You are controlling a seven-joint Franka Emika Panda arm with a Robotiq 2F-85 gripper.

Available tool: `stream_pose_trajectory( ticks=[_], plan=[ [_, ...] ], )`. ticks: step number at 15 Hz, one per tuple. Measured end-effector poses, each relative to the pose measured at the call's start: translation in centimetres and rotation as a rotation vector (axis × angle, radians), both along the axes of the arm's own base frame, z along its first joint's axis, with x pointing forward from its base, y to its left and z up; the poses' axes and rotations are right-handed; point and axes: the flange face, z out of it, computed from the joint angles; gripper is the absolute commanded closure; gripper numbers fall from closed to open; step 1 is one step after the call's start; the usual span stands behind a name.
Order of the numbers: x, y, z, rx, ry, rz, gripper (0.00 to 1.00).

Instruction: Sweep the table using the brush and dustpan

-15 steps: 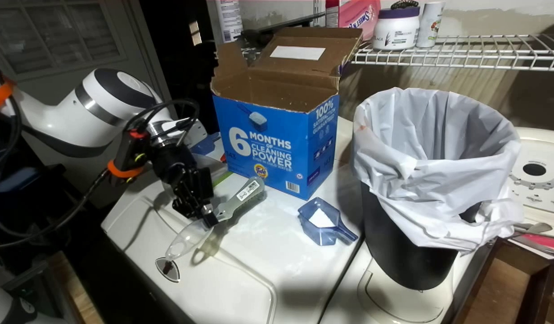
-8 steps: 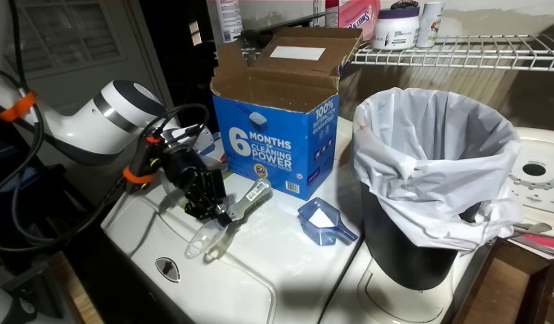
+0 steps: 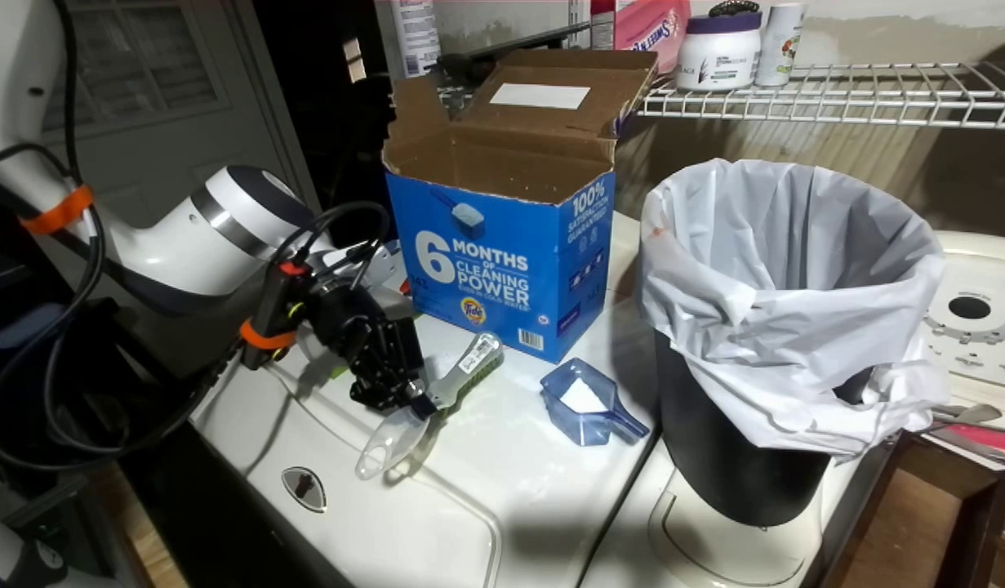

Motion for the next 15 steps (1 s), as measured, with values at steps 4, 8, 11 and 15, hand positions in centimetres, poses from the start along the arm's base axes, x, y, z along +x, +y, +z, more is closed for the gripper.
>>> stream_pose_trajectory(
  ticks=[4,8,11,15],
  plan=[
    [-0.1,-0.5,-0.5,-0.014,0.014,-0.012,0.97],
    [-0.1,-0.6,-1.7,-0.019,0.045,-0.015,0.97],
    [0.7,-0.6,-2.0,-0.027,0.054,-0.015,0.97],
    [1.7,-0.1,-2.1,-0.022,0.071,0.010,0.97]
  ],
)
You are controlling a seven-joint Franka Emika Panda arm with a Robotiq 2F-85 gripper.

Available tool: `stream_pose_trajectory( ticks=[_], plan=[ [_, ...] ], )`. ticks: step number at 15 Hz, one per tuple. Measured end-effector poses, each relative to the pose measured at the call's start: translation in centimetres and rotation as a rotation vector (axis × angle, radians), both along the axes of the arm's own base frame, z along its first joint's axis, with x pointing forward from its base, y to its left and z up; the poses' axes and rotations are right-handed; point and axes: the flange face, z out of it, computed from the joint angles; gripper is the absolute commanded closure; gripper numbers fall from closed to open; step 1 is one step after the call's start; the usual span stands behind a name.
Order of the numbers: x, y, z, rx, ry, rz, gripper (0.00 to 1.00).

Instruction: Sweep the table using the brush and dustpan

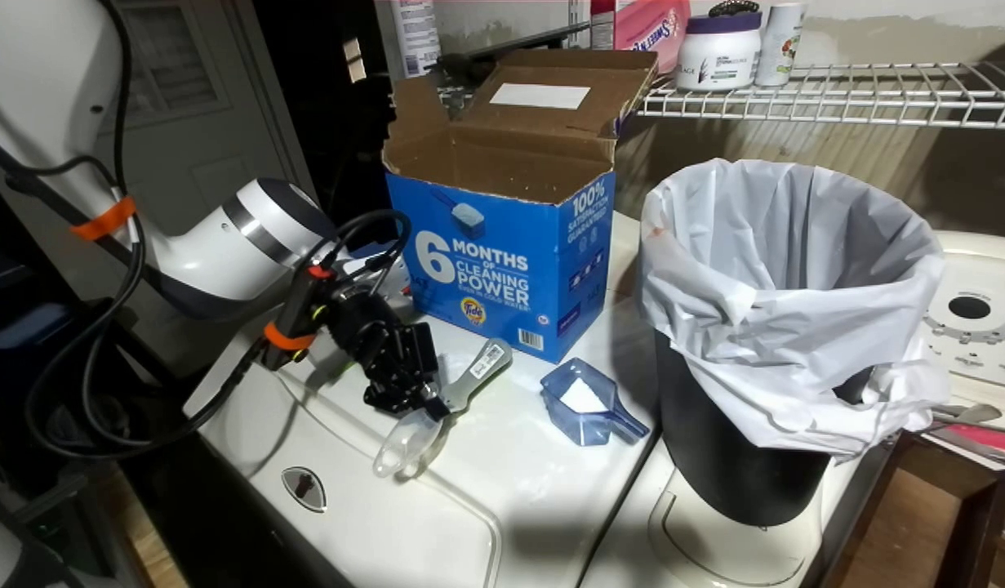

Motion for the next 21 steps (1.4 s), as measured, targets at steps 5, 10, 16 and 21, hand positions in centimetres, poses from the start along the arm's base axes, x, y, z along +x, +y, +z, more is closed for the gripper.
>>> stream_pose_trajectory(
  ticks=[5,10,16,21],
  plan=[
    [0.7,0.8,0.1,0.013,0.043,0.042,0.97],
    [0.8,1.3,-0.2,0.029,0.100,0.075,0.97],
    [1.1,2.1,-0.3,0.055,0.137,0.116,0.97],
    [1.2,3.1,-0.2,0.083,0.160,0.148,0.97]
  ],
)
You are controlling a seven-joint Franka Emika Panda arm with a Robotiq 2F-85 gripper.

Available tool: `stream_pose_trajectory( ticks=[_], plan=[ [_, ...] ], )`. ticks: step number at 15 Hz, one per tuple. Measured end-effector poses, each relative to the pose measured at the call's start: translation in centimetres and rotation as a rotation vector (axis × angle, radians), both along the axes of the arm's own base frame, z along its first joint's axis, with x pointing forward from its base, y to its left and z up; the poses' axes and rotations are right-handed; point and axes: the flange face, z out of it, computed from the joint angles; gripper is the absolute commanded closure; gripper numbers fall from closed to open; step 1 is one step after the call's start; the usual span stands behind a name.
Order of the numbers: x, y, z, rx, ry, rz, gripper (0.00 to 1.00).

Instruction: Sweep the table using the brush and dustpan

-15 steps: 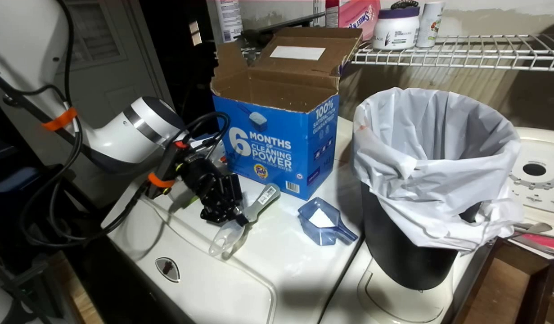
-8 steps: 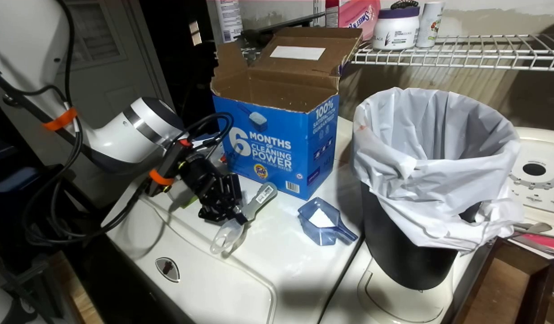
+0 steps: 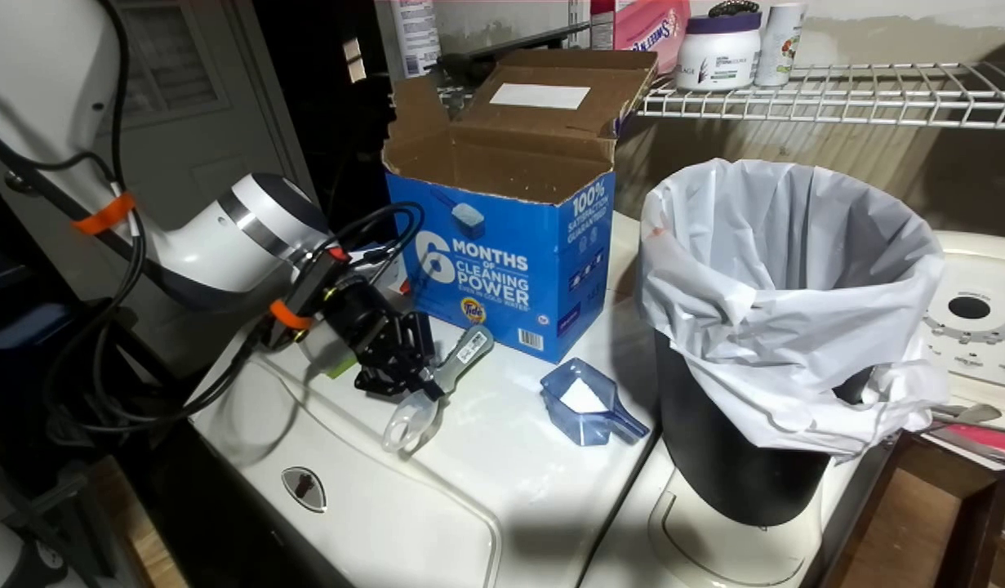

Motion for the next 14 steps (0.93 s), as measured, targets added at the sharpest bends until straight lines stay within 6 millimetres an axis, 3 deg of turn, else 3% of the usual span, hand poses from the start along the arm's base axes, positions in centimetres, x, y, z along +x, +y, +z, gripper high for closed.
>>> stream_pose_trajectory(
  ticks=[14],
  plan=[
    [-1.1,3.9,1.3,0.107,0.063,0.022,0.97]
  ],
)
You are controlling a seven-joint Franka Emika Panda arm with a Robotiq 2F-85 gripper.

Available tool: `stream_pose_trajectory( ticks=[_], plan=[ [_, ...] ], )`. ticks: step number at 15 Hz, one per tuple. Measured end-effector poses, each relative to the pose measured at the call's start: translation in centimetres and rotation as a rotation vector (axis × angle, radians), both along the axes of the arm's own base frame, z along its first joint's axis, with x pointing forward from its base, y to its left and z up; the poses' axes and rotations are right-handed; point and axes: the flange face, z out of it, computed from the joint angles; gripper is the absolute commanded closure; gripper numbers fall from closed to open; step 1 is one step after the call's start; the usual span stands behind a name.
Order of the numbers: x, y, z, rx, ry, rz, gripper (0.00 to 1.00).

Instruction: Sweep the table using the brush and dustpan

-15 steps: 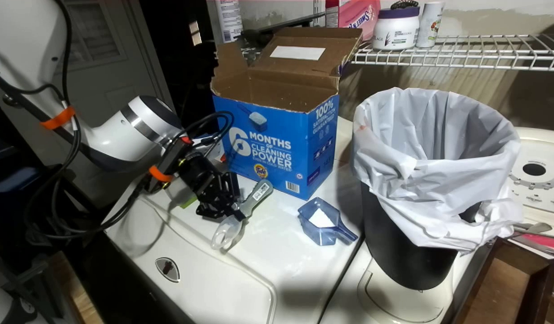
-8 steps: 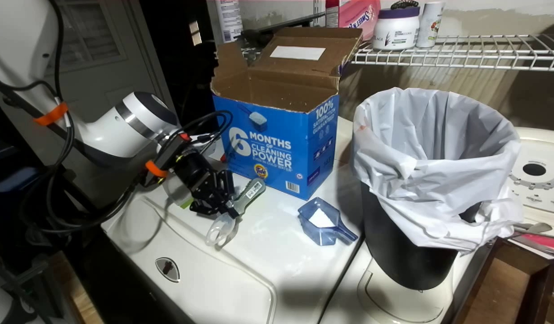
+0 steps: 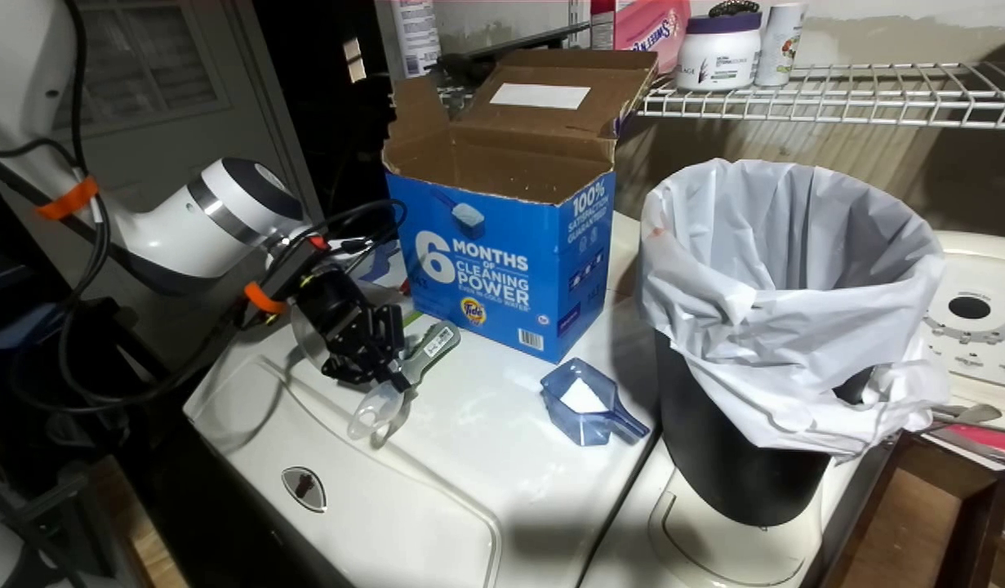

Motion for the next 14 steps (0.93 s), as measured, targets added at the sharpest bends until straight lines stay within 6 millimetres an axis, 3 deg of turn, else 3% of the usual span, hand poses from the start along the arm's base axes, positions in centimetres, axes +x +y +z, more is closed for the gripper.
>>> stream_pose_trajectory(
  ticks=[14],
  plan=[
    [-0.2,3.9,0.6,0.184,-0.015,-0.044,0.97]
  ],
)
